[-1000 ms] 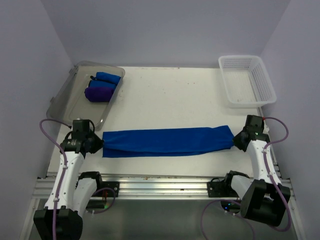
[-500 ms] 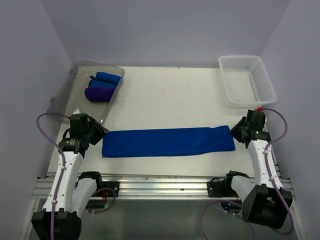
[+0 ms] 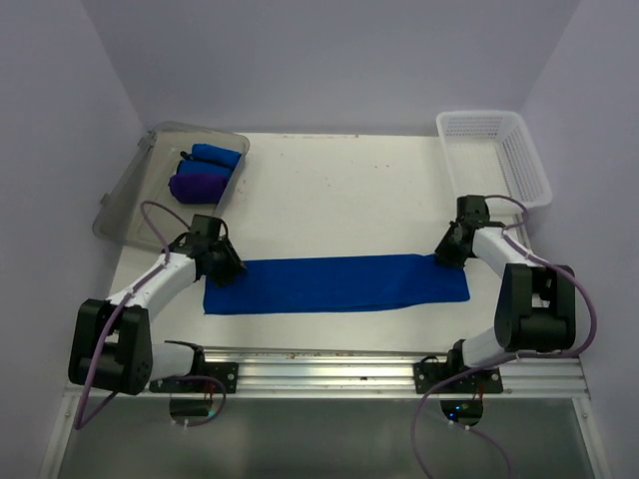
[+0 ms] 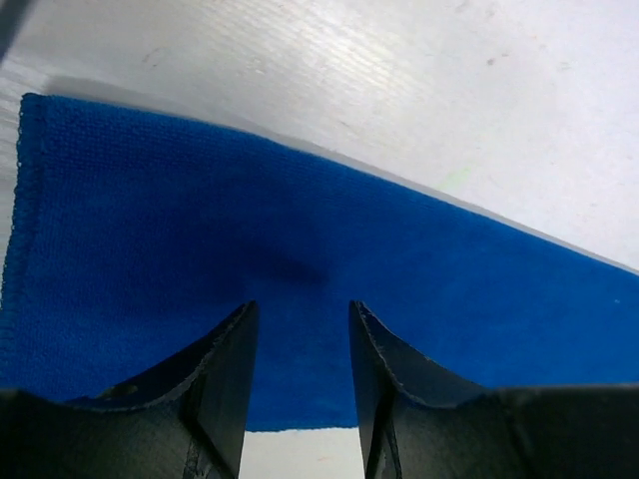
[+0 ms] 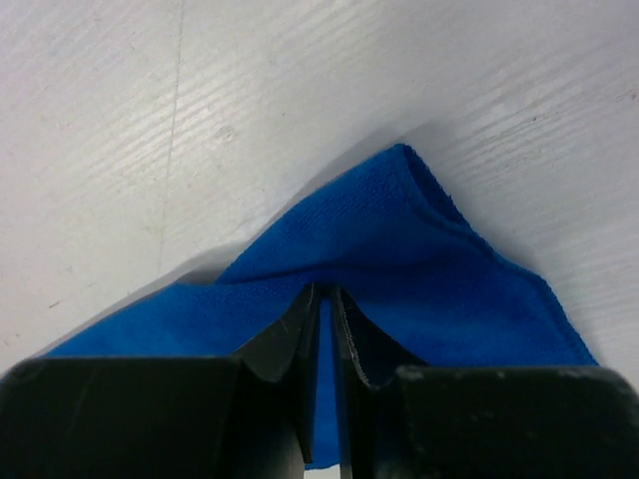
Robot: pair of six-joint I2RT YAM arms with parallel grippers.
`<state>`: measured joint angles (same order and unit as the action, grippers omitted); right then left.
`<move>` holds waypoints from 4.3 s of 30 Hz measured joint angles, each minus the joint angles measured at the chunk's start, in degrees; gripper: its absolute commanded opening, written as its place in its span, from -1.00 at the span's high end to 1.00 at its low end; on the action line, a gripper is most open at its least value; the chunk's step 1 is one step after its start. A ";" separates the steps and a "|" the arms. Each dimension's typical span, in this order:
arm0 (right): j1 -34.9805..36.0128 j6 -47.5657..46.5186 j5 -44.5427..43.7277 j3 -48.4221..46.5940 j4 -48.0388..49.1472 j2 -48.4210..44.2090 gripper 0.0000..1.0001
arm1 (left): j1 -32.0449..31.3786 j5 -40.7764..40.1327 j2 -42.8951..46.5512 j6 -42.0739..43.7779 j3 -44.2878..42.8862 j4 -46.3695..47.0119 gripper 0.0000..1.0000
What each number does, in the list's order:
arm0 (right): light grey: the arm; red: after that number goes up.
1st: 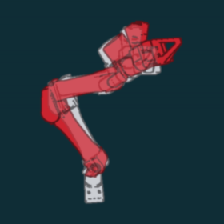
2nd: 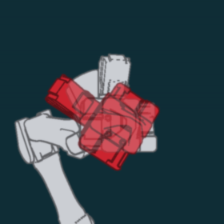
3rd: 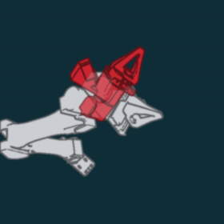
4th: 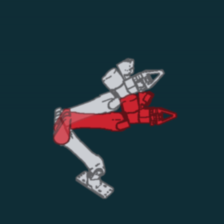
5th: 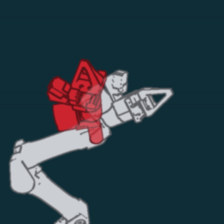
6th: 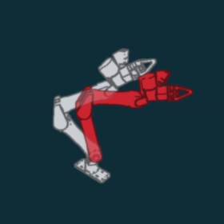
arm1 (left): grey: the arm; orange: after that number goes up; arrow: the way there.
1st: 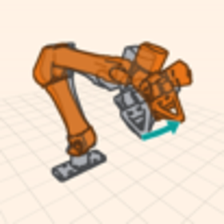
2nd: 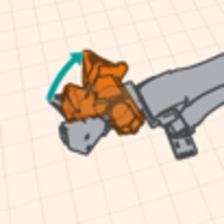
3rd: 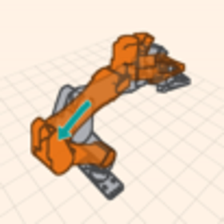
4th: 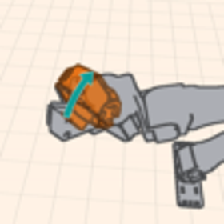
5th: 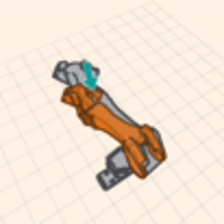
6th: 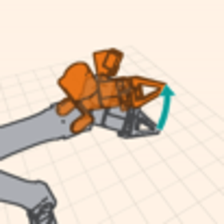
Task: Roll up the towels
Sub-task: Fold the towel
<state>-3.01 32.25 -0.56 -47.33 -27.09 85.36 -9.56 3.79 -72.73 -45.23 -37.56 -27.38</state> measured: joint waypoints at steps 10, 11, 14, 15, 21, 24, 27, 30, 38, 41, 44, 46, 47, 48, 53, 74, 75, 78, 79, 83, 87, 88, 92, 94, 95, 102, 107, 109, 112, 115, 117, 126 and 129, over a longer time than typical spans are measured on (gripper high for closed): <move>-1.90 -0.33 -2.32 -0.83 0.20 -1.38 0.45 | 0.11 -1.46 -1.38 -0.28 3.67 2.47 0.10; -1.90 -0.35 -2.89 -0.83 0.22 -2.56 0.32 | 0.11 -1.55 -1.29 -0.28 3.72 2.51 0.10; -2.01 -0.52 -4.39 -1.07 0.39 -4.81 0.17 | 0.11 -1.68 -1.29 -0.26 3.72 2.51 0.10; -2.12 -0.79 -4.63 -1.38 0.33 -4.74 0.16 | 0.13 -1.66 -1.29 -0.26 3.72 2.51 0.10; -2.95 -1.73 -6.56 -5.75 -0.02 1.62 0.15 | 0.15 -1.66 -1.29 -0.22 3.72 2.51 0.10; -2.97 -1.86 -7.08 -6.86 0.02 4.09 0.13 | 0.15 -1.66 -1.29 -0.22 3.72 2.49 0.11; -2.97 -1.86 -7.54 -7.72 -0.07 5.75 0.18 | 0.17 -1.66 -1.29 -0.22 3.72 2.49 0.10; -2.97 -1.95 -8.13 -8.50 -0.02 7.39 0.42 | 0.17 -1.66 -1.27 -0.22 3.72 2.49 0.10; -3.04 -1.81 -9.49 -8.50 -0.37 8.04 0.20 | 0.83 -1.68 -1.18 -0.20 3.74 2.47 0.10; -3.04 -2.10 -10.56 -8.50 -0.39 7.82 0.01 | 1.20 -1.66 -0.92 -0.22 3.98 2.60 0.10; -3.04 -2.73 -11.82 -8.44 -0.50 7.45 -0.09 | 1.36 -1.70 -0.55 -0.20 4.24 2.67 0.10; -3.04 -2.91 -12.13 -8.41 -0.50 7.26 -0.08 | 1.38 -1.70 -0.48 -0.20 4.31 2.75 0.10; -3.04 -2.99 -12.11 -8.41 -0.48 7.26 -0.08 | 1.38 -1.70 -0.44 -0.20 4.33 2.78 0.10; -3.04 -3.04 -12.04 -8.41 -0.50 7.26 -0.04 | 1.38 -1.70 -0.42 -0.20 4.35 2.80 0.10; -3.04 -3.52 -11.76 -8.35 -0.44 7.26 0.18 | 1.49 -1.68 -0.37 -0.20 4.44 2.89 0.10; -3.10 -3.34 -12.44 -7.37 -0.48 7.13 1.00 | 3.45 -1.79 0.94 1.25 5.16 2.54 0.10; -3.23 -3.13 -13.14 -6.88 -0.55 5.90 1.00 | 3.89 -1.77 1.16 1.42 5.29 2.49 0.10; -4.31 -2.29 -14.53 -5.64 -0.70 1.97 1.00 | 5.46 -1.60 1.53 1.86 5.62 2.45 0.12; -4.72 -2.10 -14.80 -5.40 -0.74 0.94 1.00 | 5.90 -1.44 1.55 1.95 5.66 2.47 0.13; -5.38 -1.49 -14.99 -5.27 -0.76 -0.17 1.00 | 6.40 -1.01 1.57 2.40 5.81 2.60 0.13; -5.38 -1.09 -14.97 -5.25 -0.83 -0.09 0.39 | 6.45 -0.57 1.73 2.89 5.84 2.62 0.11; -5.40 -1.01 -15.04 -5.22 -0.76 -0.09 0.34 | 6.49 -0.57 1.79 3.04 5.84 2.58 0.11; -5.75 -1.25 -15.02 -5.25 -0.85 -0.33 0.23 | 6.71 -0.59 2.56 4.31 5.84 1.90 0.10; -5.79 -1.29 -14.95 -5.25 -1.25 -1.09 0.31 | 6.78 -0.57 3.52 4.52 5.81 1.16 0.10; -5.79 -1.44 -14.82 -5.22 -1.55 -1.77 0.34 | 6.82 -0.59 4.17 4.57 5.77 0.70 0.10; -5.73 -3.32 -8.44 -3.02 -1.64 -3.98 -0.02 | 6.88 -0.61 6.80 4.98 4.46 -0.81 0.10; -5.51 -4.81 -5.20 1.62 -2.12 -0.61 0.06 | 6.88 -0.55 5.46 5.40 4.46 -0.72 0.10; -5.40 -5.31 -4.37 2.58 -2.16 0.17 0.10 | 6.88 -0.50 4.76 5.40 4.46 -0.72 0.10; -5.14 -5.84 -4.15 2.71 -1.77 0.15 0.27 | 6.88 -0.46 4.39 5.40 4.46 -0.68 0.10; -5.14 -6.14 -4.24 2.73 -1.60 0.39 0.68 | 6.88 -0.37 4.39 5.38 4.46 -0.59 0.10; -5.11 -6.12 -4.04 2.73 -1.31 0.39 0.93 | 6.88 -0.37 4.37 5.38 4.46 -0.57 0.10; -4.48 -4.48 -4.50 4.59 -2.78 -8.41 1.00 | 6.88 -0.31 4.37 5.40 4.50 -0.50 0.10; -4.44 -4.09 -4.52 3.91 -3.93 -14.58 1.00 | 6.86 0.09 4.37 5.40 4.76 -0.39 0.10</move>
<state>-7.44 28.16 -5.08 -43.42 -31.03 70.78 -2.70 3.88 -68.36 -39.83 -32.80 -27.77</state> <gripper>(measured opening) 0.023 0.450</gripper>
